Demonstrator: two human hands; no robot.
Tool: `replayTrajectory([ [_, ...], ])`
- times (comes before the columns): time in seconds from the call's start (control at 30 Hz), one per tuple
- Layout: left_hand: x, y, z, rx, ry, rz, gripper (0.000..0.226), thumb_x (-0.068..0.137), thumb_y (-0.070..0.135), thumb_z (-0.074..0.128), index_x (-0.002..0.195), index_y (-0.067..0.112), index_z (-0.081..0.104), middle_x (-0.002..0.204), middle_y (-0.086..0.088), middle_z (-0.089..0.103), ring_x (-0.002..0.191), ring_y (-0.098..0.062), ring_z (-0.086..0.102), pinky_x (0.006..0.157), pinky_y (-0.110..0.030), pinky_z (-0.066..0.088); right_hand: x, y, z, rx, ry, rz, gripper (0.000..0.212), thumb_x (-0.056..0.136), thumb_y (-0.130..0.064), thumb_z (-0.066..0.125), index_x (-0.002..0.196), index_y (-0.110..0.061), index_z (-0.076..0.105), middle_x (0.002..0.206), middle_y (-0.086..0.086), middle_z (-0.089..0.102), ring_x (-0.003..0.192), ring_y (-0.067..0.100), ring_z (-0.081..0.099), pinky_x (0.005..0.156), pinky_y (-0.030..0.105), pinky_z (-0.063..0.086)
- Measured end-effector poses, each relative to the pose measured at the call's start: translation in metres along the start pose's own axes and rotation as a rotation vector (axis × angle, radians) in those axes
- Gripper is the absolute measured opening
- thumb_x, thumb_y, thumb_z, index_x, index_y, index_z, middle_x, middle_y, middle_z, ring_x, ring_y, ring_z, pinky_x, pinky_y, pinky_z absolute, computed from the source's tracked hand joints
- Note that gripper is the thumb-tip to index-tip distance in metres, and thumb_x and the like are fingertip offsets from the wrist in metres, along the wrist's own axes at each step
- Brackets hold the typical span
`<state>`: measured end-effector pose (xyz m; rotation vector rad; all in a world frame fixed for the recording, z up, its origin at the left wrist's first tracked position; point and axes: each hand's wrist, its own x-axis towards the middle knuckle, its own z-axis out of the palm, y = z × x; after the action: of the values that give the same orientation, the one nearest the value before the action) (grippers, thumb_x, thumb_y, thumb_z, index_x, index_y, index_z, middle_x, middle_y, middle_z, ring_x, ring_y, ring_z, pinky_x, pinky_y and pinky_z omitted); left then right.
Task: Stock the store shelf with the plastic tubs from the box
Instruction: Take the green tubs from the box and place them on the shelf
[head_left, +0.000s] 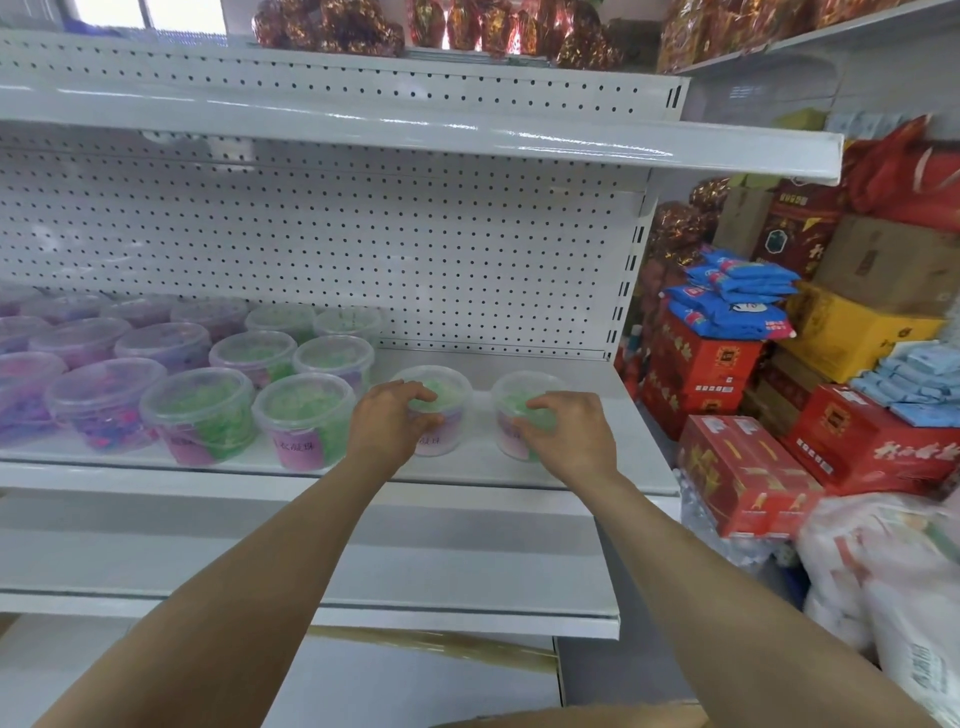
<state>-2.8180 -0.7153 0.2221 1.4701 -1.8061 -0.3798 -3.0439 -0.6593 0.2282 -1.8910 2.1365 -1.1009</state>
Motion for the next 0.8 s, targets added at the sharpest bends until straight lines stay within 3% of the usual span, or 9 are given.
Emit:
replayTrajectory([
  [0.13,0.006,0.002,-0.002,0.038,-0.011,0.007,0.03,0.073,0.03,0.08,0.101,0.023,0.072,0.113,0.001,0.068,0.104,-0.022,0.058,0.092,-0.032,0.044,0.008,-0.002,0.004,0.013,-0.015,0.045,0.047,0.071,-0.054,0.08,0.108,-0.027,0.071,0.116,-0.003,0.062,0.123,0.013,0.047,0.088,0.03,0.046],
  [0.3,0.025,0.005,-0.007,0.23,-0.095,0.024,0.031,0.078,0.038,0.074,0.106,0.028,0.068,0.108,-0.003,0.067,0.098,-0.023,0.059,0.084,-0.031,0.044,0.03,0.007,0.01,0.078,-0.098,-0.049,0.034,0.08,-0.031,0.078,0.112,-0.021,0.072,0.13,0.002,0.06,0.131,0.019,0.043,0.094,0.026,0.038],
  [0.47,0.06,0.002,-0.008,0.399,-0.157,0.047,0.032,0.08,0.043,0.071,0.109,0.033,0.065,0.112,-0.001,0.065,0.106,-0.024,0.056,0.092,-0.033,0.041,0.058,0.011,0.023,0.01,-0.127,-0.101,0.032,0.088,-0.016,0.069,0.119,-0.021,0.071,0.134,0.001,0.059,0.132,0.018,0.041,0.093,0.022,0.035],
  [0.63,0.103,-0.007,-0.007,0.511,-0.207,0.086,0.032,0.081,0.038,0.071,0.112,0.031,0.065,0.107,0.0,0.069,0.105,-0.02,0.059,0.091,-0.032,0.043,0.087,0.007,0.045,0.06,-0.127,-0.065,0.032,0.078,-0.035,0.078,0.108,-0.026,0.07,0.12,-0.003,0.062,0.119,0.012,0.047,0.082,0.023,0.037],
  [0.8,0.147,-0.021,0.0,0.521,-0.264,0.041,0.033,0.082,0.037,0.069,0.114,0.035,0.062,0.124,0.004,0.06,0.111,-0.017,0.057,0.09,-0.025,0.04,0.127,0.005,0.071,0.077,-0.121,-0.053,0.032,0.074,-0.041,0.08,0.1,-0.028,0.068,0.114,0.001,0.063,0.109,0.016,0.053,0.077,0.024,0.039],
])
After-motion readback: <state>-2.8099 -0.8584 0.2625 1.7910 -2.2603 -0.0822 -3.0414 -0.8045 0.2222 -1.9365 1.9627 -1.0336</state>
